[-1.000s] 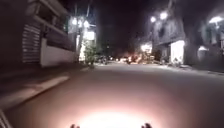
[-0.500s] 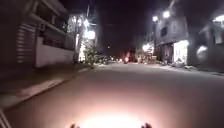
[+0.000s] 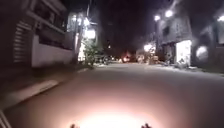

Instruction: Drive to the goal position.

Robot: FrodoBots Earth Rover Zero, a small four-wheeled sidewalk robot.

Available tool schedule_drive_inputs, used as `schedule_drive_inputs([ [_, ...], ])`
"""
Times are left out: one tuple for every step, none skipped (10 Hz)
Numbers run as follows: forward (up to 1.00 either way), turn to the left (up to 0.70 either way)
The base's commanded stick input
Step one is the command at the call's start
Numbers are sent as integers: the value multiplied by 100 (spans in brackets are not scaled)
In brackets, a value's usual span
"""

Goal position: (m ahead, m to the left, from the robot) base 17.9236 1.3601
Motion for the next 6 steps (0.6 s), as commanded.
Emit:
schedule_drive_inputs([
  [70, -32],
  [70, -26],
  [70, -6],
  [70, 0],
  [70, 0],
  [70, 0],
])
